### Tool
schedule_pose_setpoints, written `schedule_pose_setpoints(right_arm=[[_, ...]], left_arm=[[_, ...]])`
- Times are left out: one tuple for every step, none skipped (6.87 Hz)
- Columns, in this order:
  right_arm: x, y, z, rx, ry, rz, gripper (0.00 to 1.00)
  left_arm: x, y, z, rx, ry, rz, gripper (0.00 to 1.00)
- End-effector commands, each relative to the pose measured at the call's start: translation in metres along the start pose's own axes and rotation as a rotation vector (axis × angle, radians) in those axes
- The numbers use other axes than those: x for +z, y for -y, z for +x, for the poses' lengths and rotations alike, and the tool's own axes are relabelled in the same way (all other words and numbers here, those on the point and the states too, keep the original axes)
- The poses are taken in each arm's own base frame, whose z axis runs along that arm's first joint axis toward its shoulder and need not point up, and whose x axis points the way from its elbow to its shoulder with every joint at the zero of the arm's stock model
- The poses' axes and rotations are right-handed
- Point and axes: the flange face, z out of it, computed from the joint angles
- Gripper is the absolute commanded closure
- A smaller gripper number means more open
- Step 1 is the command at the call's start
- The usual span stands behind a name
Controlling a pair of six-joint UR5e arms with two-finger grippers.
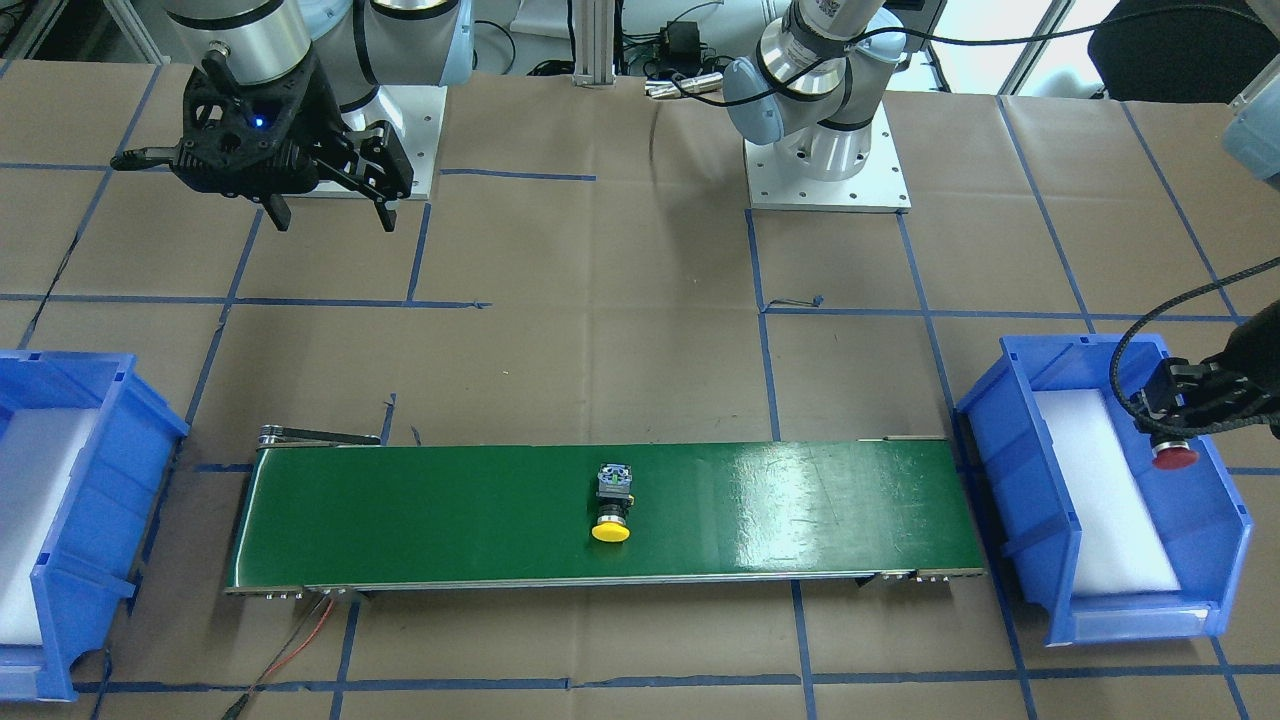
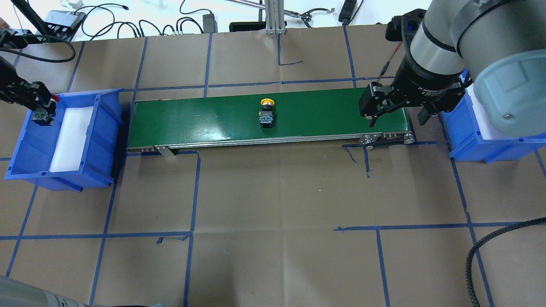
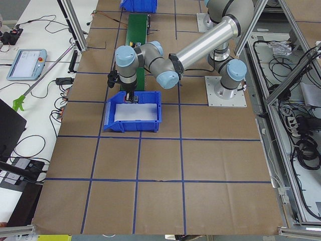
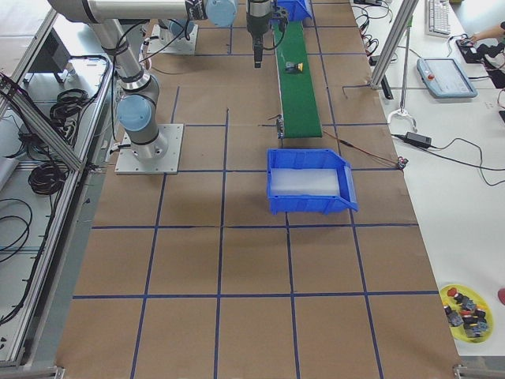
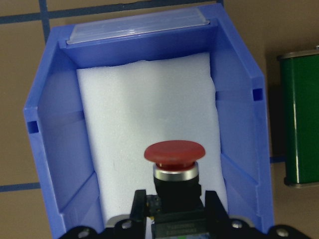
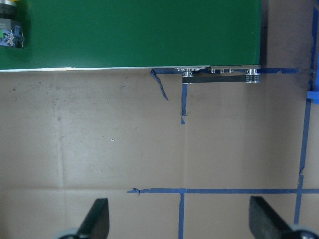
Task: Transport two buttons from left to right
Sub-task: 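Carry the red button to the belt while the right gripper descends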
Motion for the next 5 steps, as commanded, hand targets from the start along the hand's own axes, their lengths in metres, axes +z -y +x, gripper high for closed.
schedule_pose_setpoints(right_arm=[[0.011, 0.02, -0.001, -0.001, 0.005, 0.048, 0.0], [0.025, 0.033, -0.002, 0.0, 0.008, 0.039, 0.0], [0.036, 0.048, -0.002, 0.0, 0.012, 0.06, 0.0], [0.041, 0.051, -0.002, 0.001, 0.012, 0.067, 0.0], [0.041, 0.05, -0.002, -0.003, 0.001, 0.061, 0.0]], left_arm=[[0.001, 0.005, 0.009, -0.016, -0.01, -0.011, 0.99], [0.013, 0.015, 0.034, -0.013, -0.027, -0.021, 0.99], [0.008, 0.028, 0.079, -0.033, -0.012, -0.017, 0.99], [0.007, 0.04, 0.12, -0.077, -0.006, -0.015, 0.99], [0.004, 0.045, 0.151, -0.094, -0.003, -0.011, 0.99]])
